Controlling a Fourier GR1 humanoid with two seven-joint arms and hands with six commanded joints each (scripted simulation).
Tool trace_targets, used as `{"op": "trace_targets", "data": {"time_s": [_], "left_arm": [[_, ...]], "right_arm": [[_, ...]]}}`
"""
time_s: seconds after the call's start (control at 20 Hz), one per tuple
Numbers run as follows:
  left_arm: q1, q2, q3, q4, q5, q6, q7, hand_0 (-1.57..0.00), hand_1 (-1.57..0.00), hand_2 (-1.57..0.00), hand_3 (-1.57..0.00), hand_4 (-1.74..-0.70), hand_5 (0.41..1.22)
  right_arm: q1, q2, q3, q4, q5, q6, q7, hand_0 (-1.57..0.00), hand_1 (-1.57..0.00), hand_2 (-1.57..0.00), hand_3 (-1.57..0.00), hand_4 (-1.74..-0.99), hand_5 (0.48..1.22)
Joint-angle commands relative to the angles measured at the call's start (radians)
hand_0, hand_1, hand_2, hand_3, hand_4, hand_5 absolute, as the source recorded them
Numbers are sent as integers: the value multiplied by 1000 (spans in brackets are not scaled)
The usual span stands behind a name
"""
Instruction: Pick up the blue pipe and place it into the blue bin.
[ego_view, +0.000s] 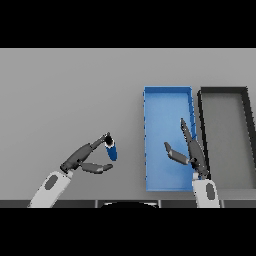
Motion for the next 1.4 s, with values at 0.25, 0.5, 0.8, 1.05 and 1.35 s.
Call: {"op": "trace_targets", "data": {"time_s": [0.25, 0.5, 0.8, 1.05, 1.35], "left_arm": [[-68, -102, -18, 120, -44, 29, -24, 1, 1, 1, 1, -1195, 496], [-118, -175, -30, 191, -48, 26, -34, 1, 1, 1, 1, -1190, 512], [-103, -245, -15, 223, 14, 12, -55, -586, -715, -815, -840, -1455, 906], [-93, -247, -38, 211, -14, 20, -91, -1248, -1290, -1323, -1306, -1639, 1118], [-121, -272, -39, 134, 10, 39, -107, -1486, -1497, -1506, -1440, -1705, 1194]], "right_arm": [[22, -15, -8, -15, 1, 1, -3, 1, 1, 1, 1, -1320, 659], [29, -6, 1, -32, 7, -4, 24, 1, 1, 1, 1, -1319, 664], [16, -6, -6, -17, 7, -9, 16, 1, 1, 1, 1, -1319, 666], [11, -11, -6, -10, 15, -11, 18, 1, 1, 1, 1, -1302, 666], [7, -14, -5, 2, 13, -1, 6, 1, 1, 1, 1, -1279, 657]]}}
